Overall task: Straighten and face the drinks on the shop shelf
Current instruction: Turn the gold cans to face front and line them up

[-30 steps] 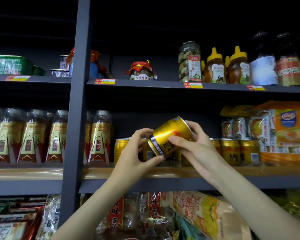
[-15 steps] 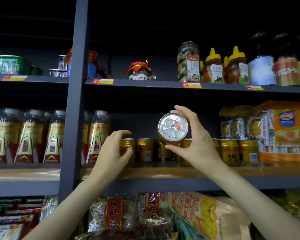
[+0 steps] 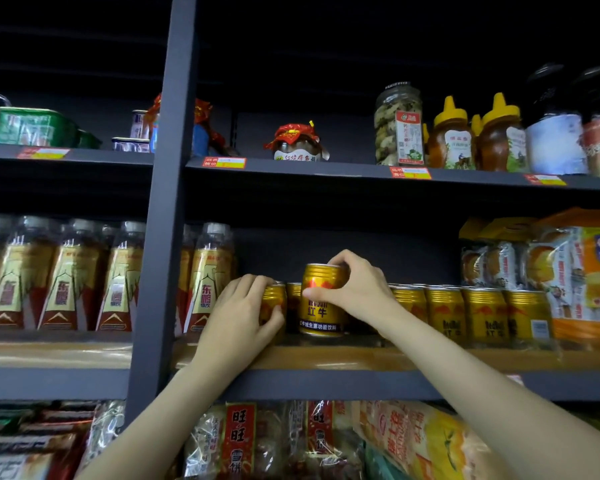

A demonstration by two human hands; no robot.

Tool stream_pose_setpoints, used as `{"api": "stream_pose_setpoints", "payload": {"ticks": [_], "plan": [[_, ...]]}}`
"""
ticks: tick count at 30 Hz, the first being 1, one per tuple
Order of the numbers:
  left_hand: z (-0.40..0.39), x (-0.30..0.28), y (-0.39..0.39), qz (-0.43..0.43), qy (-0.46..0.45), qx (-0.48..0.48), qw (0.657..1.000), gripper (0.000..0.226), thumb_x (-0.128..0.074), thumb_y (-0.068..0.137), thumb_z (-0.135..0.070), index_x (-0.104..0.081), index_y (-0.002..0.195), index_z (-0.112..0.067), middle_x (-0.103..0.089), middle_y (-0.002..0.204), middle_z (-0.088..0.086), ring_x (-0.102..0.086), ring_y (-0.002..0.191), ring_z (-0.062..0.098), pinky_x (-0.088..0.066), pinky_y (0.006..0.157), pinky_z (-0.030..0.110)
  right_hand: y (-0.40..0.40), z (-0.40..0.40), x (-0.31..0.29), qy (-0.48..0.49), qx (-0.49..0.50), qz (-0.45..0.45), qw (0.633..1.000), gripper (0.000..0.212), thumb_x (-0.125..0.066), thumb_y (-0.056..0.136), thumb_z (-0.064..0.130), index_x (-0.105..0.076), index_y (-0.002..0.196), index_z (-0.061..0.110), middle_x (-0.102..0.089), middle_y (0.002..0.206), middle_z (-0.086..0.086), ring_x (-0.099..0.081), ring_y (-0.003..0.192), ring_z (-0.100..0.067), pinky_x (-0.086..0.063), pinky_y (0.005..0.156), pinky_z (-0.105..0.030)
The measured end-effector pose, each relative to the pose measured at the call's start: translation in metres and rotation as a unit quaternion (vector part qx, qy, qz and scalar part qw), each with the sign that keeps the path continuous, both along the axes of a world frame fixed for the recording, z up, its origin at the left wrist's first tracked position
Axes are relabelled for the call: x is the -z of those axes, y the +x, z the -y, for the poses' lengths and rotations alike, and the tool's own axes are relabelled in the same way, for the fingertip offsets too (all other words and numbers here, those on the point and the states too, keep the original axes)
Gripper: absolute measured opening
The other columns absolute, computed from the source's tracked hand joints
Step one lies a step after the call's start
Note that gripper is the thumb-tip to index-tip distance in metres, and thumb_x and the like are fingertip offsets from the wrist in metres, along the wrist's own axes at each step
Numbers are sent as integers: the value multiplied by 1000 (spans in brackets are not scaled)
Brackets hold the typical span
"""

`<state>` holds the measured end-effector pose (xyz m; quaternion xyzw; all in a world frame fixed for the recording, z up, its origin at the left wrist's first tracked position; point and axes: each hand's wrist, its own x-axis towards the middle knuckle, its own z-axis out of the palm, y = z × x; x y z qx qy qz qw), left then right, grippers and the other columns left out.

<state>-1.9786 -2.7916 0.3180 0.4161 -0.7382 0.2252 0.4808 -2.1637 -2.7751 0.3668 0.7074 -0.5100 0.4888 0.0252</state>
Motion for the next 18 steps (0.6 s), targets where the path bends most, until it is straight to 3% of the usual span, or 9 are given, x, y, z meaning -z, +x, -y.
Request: {"api": "stream_pose_setpoints", "payload": {"ticks": [4,8,12,14,18], "plan": [[1,1,-1,9,-12,-2,1000,34,-53,90,-32,-52,119,-16,-53,113,0,-46,107,14,-29,85,19,9,12,12,24,3,-86,996,52,-75,72,49,-44,109,30,-50,107,6,-46,104,-12,-45,80,-28],[6,-5,3,31,-8,-19,999,41,-42,84,-43,-49,116,-19,-49,106,-3,-43,100,12,-31,81,22,-5,9,0,84,-14,-196,977,61,-75,76,41,-44,127,28,-39,134,1,-40,116,-14,-38,89,-24],[11,-12,1,57,0,-51,997,51,-31,79,-55,-43,118,-24,-42,108,-7,-36,104,12,-25,83,25,-10,10,-12,63,13,-280,958,64,-76,76,36,-46,131,26,-28,150,3,-27,137,-17,-28,101,-27],[13,-9,0,49,-19,-65,997,55,-24,78,-59,-43,116,-25,-41,106,-7,-37,104,13,-24,82,26,-4,15,-11,64,17,-278,958,63,-76,76,37,-47,130,25,-35,146,1,-32,133,-19,-32,100,-31],[15,-5,-1,49,-27,-73,996,60,-15,76,-59,-43,118,-27,-44,110,-6,-39,106,14,-28,89,29,7,34,-9,72,20,-267,961,58,-73,79,34,-45,128,23,-47,128,-2,-41,114,-16,-37,84,-26]]}}
